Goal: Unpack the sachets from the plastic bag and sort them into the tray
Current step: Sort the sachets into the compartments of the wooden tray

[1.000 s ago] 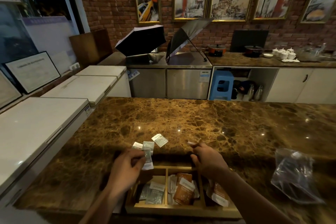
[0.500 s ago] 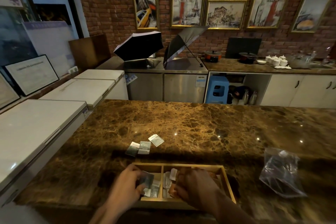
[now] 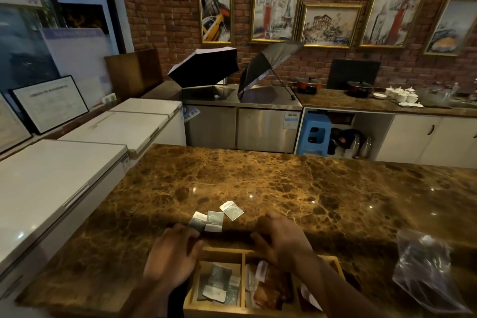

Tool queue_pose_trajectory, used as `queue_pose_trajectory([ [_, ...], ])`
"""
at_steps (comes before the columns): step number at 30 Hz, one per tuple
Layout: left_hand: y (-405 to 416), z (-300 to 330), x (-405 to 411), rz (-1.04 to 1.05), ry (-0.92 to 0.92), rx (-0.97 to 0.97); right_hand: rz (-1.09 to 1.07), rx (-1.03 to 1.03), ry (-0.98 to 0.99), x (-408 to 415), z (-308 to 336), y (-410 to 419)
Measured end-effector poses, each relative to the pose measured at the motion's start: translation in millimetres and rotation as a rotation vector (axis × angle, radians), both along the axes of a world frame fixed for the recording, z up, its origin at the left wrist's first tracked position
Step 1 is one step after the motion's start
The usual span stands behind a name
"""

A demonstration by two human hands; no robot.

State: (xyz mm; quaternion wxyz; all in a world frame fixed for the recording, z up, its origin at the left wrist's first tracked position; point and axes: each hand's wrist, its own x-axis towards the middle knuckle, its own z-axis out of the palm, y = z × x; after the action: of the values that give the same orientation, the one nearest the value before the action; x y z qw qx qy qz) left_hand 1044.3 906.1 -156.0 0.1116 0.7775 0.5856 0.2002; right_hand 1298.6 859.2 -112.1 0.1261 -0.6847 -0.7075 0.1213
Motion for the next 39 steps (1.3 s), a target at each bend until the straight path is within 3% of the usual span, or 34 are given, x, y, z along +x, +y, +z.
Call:
queue_pose_trajectory([
  [9,78,-23,-8,-0.083,0.061,-0.152,-0.026,-0.094,-0.018,-19,-36,88],
  [15,110,-37,-9,-0.204,0.232,-0.229,0.105,-0.162,-0.078,-26,-50,126],
  [19,119,-38,-11,-0.209,0.32,-0.22,0.127,-0.23,-0.194,-35,-62,144],
  [24,117,-37,-15,-0.216,0.361,-0.083,0.02,-0.159,-0.289,-37,-80,150],
  [31,104,-33,-15,-0.188,0.206,-0.01,-0.101,-0.09,0.013,-27,-79,133],
  [39,64,-7,-5,-0.145,-0.027,0.151,-0.155,-0.035,0.208,-12,-49,90],
])
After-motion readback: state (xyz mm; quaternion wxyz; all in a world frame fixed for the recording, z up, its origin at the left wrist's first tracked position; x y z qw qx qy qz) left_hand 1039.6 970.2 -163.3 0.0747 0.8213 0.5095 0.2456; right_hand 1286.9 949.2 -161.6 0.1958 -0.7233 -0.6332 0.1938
